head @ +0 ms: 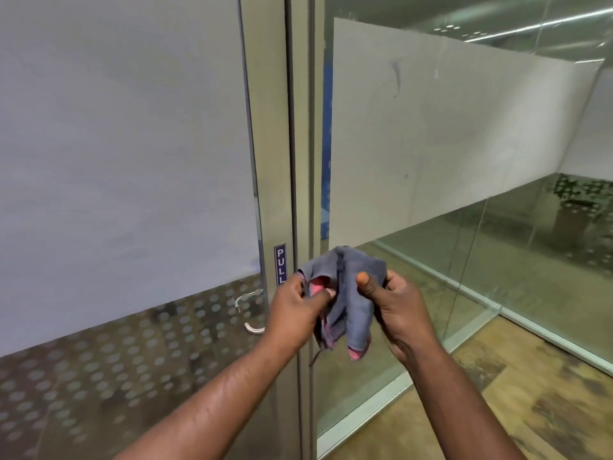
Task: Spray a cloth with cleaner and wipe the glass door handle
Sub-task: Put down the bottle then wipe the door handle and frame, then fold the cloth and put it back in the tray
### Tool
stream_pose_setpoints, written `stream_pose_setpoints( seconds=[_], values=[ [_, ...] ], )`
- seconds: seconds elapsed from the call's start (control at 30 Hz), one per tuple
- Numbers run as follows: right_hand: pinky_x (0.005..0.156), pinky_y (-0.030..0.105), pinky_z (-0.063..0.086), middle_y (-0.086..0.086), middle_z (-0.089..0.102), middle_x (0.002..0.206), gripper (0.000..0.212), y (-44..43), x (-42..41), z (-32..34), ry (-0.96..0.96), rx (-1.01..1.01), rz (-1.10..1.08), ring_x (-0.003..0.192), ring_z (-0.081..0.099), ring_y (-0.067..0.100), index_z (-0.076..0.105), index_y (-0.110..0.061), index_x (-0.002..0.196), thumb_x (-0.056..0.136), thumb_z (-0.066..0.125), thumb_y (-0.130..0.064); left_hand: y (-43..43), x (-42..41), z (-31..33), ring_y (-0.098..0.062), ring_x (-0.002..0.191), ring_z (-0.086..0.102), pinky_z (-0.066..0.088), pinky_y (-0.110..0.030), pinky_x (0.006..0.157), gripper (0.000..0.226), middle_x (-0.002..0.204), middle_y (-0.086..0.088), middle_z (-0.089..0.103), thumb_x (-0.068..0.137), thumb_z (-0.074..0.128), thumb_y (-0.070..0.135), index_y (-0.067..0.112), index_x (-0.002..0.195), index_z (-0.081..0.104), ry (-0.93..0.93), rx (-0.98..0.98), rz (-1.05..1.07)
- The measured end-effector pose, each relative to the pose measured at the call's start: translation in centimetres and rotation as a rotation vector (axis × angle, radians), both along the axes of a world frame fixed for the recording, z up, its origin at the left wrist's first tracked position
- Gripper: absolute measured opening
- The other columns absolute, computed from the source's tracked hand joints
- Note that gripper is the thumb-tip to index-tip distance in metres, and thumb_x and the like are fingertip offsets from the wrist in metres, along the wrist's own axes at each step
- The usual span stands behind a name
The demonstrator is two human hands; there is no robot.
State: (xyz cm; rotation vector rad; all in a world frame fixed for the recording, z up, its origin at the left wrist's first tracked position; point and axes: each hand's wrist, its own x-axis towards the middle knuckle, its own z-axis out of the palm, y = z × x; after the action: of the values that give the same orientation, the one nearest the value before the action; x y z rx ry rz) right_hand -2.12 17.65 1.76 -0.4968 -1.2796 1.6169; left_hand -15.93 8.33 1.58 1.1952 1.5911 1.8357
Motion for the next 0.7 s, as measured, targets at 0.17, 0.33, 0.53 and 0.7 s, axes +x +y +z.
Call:
stream_pose_setpoints(
  seconds=[0.17, 0.33, 0.53, 0.7],
  values=[
    [0.090, 0.050, 0.061, 0.025, 0.075, 0.113, 0.043, 0.4, 5.8, 0.3, 0.057, -0.159, -0.024, 0.100, 0.073, 0.036, 0.072, 0.002, 0.114, 0.083, 0.078, -0.028, 0.9, 0.4, 0.0, -0.027, 0.094, 0.076, 0.062, -0.038, 0.080, 0.022, 0.100, -0.006, 0.080, 0.090, 0.062, 0.006, 0.019, 0.103, 0.076, -0.189, -0.007, -0.066],
    [0.077, 0.042, 0.064, 0.020, 0.078, 0.108, 0.037, 1.2, 11.0, 0.8, -0.058, -0.085, -0.295, 0.088, 0.077, 0.027, 0.067, -0.005, 0.117, 0.088, 0.080, -0.024, 2.8, 3.9, 0.6, -0.016, 0.090, 0.077, 0.063, -0.032, 0.072, 0.024, 0.105, 0.002, 0.079, 0.100, 0.062, 0.016, 0.032, 0.117, 0.070, -0.188, -0.051, -0.156],
    [0.078, 0.046, 0.065, 0.009, 0.081, 0.103, 0.035, 2.0, 18.5, -0.1, -0.103, -0.083, -0.519, 0.090, 0.079, 0.027, 0.066, -0.027, 0.118, 0.087, 0.083, -0.025, 5.4, 10.0, -0.1, -0.005, 0.086, 0.077, 0.058, -0.019, 0.070, 0.081, 0.088, 0.020, 0.078, 0.092, 0.076, 0.037, 0.048, 0.153, 0.024, -0.180, -0.111, -0.318],
    [0.085, 0.050, 0.064, 0.008, 0.082, 0.098, 0.033, 0.8, 26.9, -1.2, -0.148, -0.124, -0.587, 0.090, 0.079, 0.028, 0.067, -0.023, 0.120, 0.090, 0.080, -0.022, 6.8, 17.4, -1.6, -0.020, 0.111, 0.073, 0.056, -0.045, 0.103, 0.115, 0.129, -0.006, 0.072, 0.075, 0.092, 0.020, 0.029, 0.163, 0.020, -0.040, -0.218, -0.424]
  ],
)
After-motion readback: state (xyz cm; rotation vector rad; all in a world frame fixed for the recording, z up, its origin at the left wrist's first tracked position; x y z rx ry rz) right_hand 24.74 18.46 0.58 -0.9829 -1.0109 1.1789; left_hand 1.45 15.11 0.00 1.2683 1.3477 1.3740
